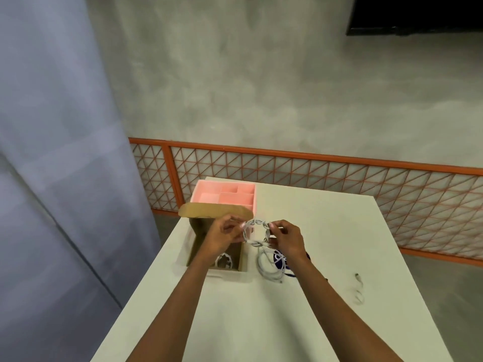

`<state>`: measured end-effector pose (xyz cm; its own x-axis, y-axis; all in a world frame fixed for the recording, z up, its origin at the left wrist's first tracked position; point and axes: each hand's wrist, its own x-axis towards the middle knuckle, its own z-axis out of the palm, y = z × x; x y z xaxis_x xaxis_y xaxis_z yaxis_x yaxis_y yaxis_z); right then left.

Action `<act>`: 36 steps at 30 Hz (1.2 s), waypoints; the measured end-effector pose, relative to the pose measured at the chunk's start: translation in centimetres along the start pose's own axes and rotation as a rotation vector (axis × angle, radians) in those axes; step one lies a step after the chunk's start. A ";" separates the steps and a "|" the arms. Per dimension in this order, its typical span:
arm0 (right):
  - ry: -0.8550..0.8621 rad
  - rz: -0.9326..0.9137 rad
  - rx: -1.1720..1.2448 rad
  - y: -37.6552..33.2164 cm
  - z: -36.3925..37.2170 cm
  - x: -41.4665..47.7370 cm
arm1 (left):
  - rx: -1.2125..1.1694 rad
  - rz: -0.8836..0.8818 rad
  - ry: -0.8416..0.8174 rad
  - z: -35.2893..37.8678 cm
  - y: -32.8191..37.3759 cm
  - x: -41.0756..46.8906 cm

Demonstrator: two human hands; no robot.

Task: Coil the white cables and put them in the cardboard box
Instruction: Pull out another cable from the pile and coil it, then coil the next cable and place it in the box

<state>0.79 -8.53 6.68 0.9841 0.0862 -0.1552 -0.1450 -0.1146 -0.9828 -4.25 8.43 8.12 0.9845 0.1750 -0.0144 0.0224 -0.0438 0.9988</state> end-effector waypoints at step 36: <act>-0.147 0.345 -0.354 7.3 15.8 6.5 | 0.722 -0.338 0.011 -7.7 -13.7 5.7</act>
<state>4.53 6.81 -3.11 0.8565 0.1200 -0.5021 -0.3902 -0.4863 -0.7818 -0.28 17.59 -5.26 0.9027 0.3017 -0.3067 0.4300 -0.6123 0.6635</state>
